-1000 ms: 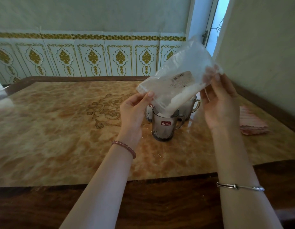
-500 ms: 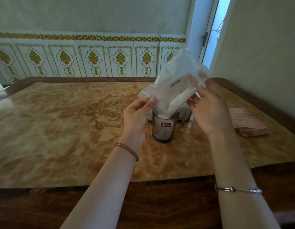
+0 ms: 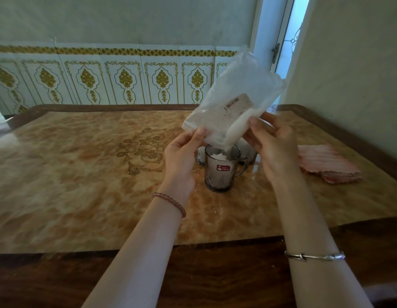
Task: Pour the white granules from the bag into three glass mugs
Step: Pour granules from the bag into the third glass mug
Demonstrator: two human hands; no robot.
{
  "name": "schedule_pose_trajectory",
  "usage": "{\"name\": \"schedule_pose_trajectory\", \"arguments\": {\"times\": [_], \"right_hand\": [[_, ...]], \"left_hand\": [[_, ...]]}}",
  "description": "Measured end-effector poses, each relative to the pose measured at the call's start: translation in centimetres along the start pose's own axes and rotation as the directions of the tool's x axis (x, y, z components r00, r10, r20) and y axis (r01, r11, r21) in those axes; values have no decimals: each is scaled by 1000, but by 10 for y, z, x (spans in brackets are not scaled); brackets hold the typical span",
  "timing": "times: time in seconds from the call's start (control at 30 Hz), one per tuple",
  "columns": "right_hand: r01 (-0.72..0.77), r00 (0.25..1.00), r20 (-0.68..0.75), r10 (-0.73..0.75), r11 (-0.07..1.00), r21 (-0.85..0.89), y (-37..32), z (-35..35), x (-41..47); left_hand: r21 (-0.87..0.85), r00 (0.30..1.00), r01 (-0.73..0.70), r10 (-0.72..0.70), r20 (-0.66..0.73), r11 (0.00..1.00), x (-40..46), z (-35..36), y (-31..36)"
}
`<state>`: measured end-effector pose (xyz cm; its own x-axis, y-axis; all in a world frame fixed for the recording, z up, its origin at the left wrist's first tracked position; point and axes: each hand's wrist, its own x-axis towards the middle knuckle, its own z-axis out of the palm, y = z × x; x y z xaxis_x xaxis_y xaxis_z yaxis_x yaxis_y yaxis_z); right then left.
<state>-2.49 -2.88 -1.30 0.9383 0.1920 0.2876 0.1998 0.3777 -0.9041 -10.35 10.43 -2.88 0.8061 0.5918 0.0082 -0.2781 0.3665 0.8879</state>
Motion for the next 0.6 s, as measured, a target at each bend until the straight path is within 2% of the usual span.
{"name": "schedule_pose_trajectory", "arguments": {"times": [0.2,0.37,0.5,0.6], "right_hand": [[132,987,-96,-133,991,-12,0,8,-6],[126,989,-71,-128,992,-30,3,8,-6],[141,985,-106,-137,989,33,1,4,-2],[138,987,-84,-138,990,-6,3,5,-4]], "left_hand": [[22,990,-134,134,-36,991,5,-4,3],[92,994,-102,98,41,991,-2,1,-1],[49,995,-102,101,21,994,2,-1,0],[50,996,-82,80,39,995,1,-1,0]]}}
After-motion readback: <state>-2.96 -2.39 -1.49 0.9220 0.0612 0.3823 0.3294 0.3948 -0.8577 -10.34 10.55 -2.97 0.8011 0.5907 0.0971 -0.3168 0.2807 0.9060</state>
